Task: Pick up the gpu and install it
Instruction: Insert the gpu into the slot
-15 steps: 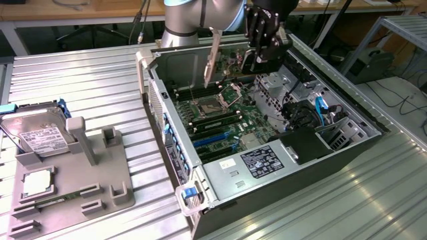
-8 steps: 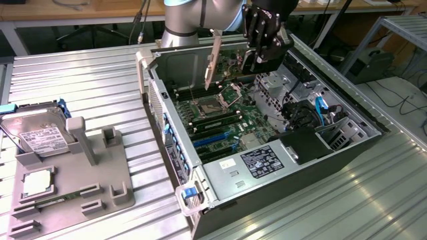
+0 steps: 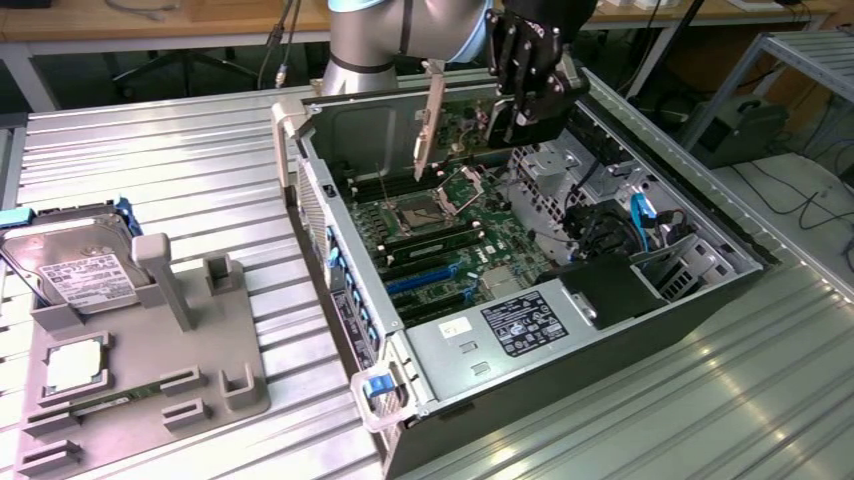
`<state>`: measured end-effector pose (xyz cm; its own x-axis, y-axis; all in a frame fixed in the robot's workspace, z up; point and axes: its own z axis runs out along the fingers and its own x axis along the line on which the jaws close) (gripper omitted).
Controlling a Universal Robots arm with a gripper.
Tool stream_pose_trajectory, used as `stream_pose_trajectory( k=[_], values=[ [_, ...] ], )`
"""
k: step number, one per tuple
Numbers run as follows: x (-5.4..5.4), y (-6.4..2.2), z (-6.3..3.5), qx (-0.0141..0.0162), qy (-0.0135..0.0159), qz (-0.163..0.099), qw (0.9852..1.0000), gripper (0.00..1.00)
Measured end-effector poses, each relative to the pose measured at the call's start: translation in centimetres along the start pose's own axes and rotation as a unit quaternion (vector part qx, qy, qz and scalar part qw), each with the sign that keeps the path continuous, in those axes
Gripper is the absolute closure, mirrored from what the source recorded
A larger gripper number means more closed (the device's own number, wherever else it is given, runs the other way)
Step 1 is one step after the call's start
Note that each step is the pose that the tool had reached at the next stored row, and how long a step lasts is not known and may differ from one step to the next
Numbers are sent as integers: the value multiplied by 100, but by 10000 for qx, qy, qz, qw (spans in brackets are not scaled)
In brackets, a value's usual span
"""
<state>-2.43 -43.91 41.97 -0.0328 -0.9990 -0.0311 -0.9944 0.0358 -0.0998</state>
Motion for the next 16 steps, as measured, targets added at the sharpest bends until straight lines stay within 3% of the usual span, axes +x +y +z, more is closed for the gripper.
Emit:
stream_pose_trajectory(
  k=[8,12,16],
  values=[
    [-6,5,28,2,7,49,10000,72],
    [-7,8,48,-8,-23,-232,9997,72],
    [-7,35,97,-6,-24,-255,9997,72]
  ],
)
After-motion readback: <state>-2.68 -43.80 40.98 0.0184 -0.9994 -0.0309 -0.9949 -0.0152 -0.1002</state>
